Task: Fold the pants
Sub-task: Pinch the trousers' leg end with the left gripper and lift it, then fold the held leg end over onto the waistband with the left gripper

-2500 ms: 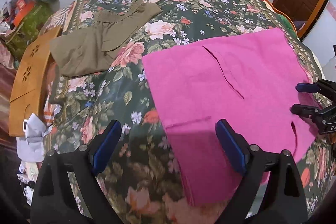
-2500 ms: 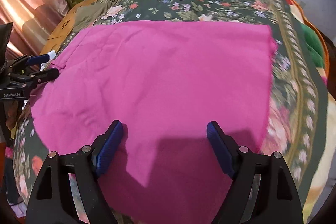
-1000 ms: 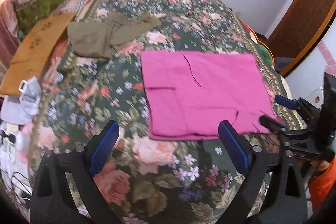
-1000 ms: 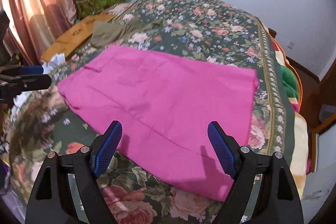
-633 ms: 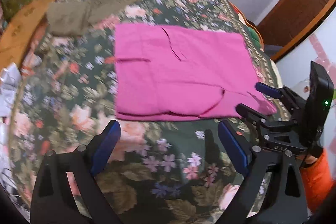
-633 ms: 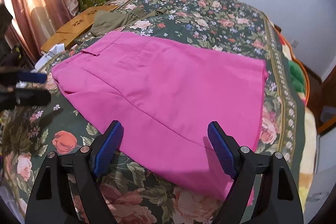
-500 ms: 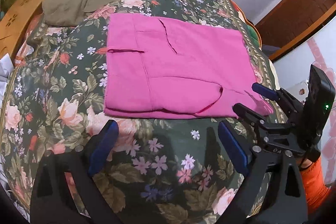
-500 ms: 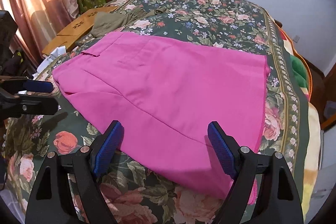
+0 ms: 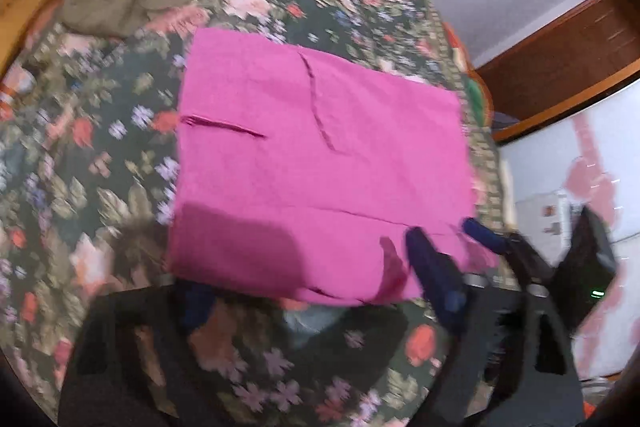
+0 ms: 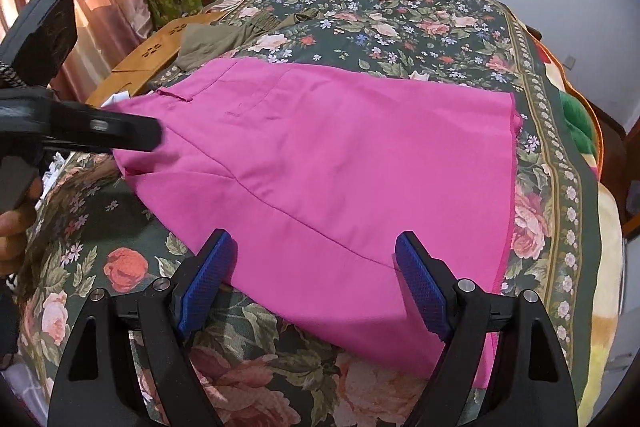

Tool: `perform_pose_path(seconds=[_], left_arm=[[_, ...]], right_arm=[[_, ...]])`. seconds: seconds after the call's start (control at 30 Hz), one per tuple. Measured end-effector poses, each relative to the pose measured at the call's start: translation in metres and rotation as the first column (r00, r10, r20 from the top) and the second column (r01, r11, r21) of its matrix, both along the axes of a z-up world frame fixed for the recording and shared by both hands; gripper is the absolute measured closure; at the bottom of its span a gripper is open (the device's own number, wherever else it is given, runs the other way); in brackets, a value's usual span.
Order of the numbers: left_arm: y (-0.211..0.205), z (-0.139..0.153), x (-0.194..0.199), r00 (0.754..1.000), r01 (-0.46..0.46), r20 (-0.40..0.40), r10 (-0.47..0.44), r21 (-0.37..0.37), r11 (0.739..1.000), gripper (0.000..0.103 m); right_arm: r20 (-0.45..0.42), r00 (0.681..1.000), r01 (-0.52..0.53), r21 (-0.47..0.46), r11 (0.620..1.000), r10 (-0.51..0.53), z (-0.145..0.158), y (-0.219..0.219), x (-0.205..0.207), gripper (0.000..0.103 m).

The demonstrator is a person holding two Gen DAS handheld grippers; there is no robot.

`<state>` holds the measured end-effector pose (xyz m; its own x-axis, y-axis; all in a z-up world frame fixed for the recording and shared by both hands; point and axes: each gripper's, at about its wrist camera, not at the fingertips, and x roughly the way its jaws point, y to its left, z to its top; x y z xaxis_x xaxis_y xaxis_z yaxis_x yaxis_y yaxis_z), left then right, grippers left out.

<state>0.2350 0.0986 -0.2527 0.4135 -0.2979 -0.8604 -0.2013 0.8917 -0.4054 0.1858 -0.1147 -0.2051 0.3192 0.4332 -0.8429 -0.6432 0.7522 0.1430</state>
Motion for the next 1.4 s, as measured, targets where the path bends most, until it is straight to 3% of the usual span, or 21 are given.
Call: perform_pose_path(seconds=[0.03, 0.1, 0.17, 0.23, 0.4, 0.6, 0.83, 0.9, 0.97, 1.17, 1.4], left_arm=[[-0.001, 0.0, 0.001, 1.0, -0.001, 0.002, 0.001, 0.038, 0.999, 0.045], [-0.01, 0.003, -0.001, 1.0, 0.014, 0.024, -0.018, 0.164, 0.986, 0.054], [-0.016, 0.004, -0.004, 0.998, 0.023, 0.053, -0.036, 0.231, 0.973, 0.058], [-0.023, 0.008, -0.009, 0.995, 0.028, 0.084, -0.056, 0.306, 0.952, 0.072], [-0.025, 0.018, -0.02, 0.989, 0.006, 0.128, -0.07, 0.444, 0.896, 0.075], [-0.008, 0.032, -0.04, 0.986, -0.047, 0.156, -0.055, 0.585, 0.81, 0.077], [-0.036, 0.058, -0.052, 0.961, -0.065, 0.218, -0.169, 0.773, 0.631, 0.079], [-0.047, 0.064, -0.048, 0.953, -0.06, 0.225, -0.202, 0.795, 0.604, 0.08], [-0.054, 0.07, -0.041, 0.947, -0.061, 0.239, -0.213, 0.787, 0.613, 0.081], [-0.071, 0.094, -0.026, 0.924, -0.038, 0.292, -0.248, 0.714, 0.699, 0.083], [-0.094, 0.112, -0.008, 0.898, 0.058, 0.315, -0.307, 0.608, 0.792, 0.087]], right_arm=[[-0.004, 1.0, 0.002, 0.003, 1.0, -0.002, 0.0, -0.001, 0.0, 0.022], [-0.014, 1.0, 0.007, 0.01, 1.0, -0.007, 0.0, -0.002, 0.0, 0.022], [-0.029, 1.0, 0.014, 0.021, 1.0, -0.013, -0.001, -0.004, 0.001, 0.022], [-0.047, 0.999, 0.022, 0.034, 0.999, -0.02, -0.002, -0.007, 0.002, 0.022], [-0.05, 0.998, 0.041, 0.041, 0.998, -0.039, 0.0, -0.017, 0.001, 0.022], [-0.037, 0.997, 0.075, 0.013, 0.997, -0.074, -0.001, -0.037, 0.001, 0.022], [-0.066, 0.993, 0.104, 0.01, 0.995, -0.103, -0.005, -0.047, 0.003, 0.022], [-0.056, 0.993, 0.101, 0.003, 0.995, -0.101, -0.005, -0.046, 0.002, 0.022], [-0.052, 0.993, 0.102, 0.0, 0.995, -0.101, -0.005, -0.046, 0.001, 0.022], [-0.069, 0.992, 0.111, 0.01, 0.994, -0.11, -0.007, -0.049, 0.002, 0.022], [-0.083, 0.99, 0.113, 0.02, 0.993, -0.111, -0.008, -0.049, 0.004, 0.022]])
